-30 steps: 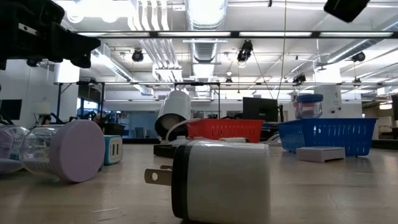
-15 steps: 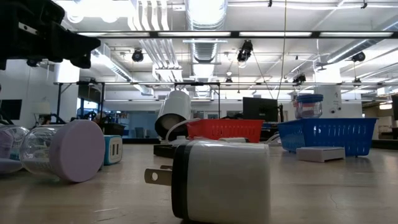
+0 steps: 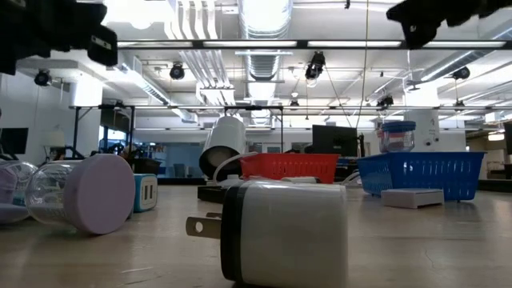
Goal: Pick & Place Office items
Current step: Put the purple hourglass into the blue bin
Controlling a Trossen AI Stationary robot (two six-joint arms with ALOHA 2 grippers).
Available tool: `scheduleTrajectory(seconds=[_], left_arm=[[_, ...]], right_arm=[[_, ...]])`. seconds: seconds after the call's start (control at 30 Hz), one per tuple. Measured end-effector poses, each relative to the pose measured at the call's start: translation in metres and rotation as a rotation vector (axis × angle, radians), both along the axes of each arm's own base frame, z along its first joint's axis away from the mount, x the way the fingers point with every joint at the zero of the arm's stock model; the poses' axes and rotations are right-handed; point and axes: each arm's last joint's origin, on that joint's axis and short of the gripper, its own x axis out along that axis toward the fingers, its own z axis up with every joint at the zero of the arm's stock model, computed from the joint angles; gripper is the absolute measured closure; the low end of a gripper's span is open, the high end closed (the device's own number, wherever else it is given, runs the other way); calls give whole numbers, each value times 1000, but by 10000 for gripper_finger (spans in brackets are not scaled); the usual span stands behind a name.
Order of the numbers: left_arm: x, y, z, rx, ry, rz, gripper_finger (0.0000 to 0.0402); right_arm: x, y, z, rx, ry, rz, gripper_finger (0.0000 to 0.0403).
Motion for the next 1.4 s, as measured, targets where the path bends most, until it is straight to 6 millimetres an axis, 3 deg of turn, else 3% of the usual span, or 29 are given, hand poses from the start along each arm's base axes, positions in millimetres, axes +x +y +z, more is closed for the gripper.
scheduleTrajectory(seconds=[0.27,0.47,0.67,0.77,1.07,1.23,1.4], left_arm=[[19,-8,18,3,-36,-82,401],[47,-8,27,-60,197,-27,401],[78,-15,20,-144,532,-5,400],[89,-33,13,-92,704,-7,400],[110,-98,26,-21,992,80,385],[120,-126,21,-25,1073,82,344],[137,-141,9,-100,1166,130,281]], right_arm=[[5,-6,-34,-27,-194,106,394],[2,-15,-49,-61,-207,48,394],[0,-19,-54,-34,-202,20,394],[-1,-20,-55,-42,-201,19,394],[1,-19,-48,-52,-212,21,394],[2,-19,-45,-51,-219,22,394],[2,-19,-45,-31,-217,25,394]])
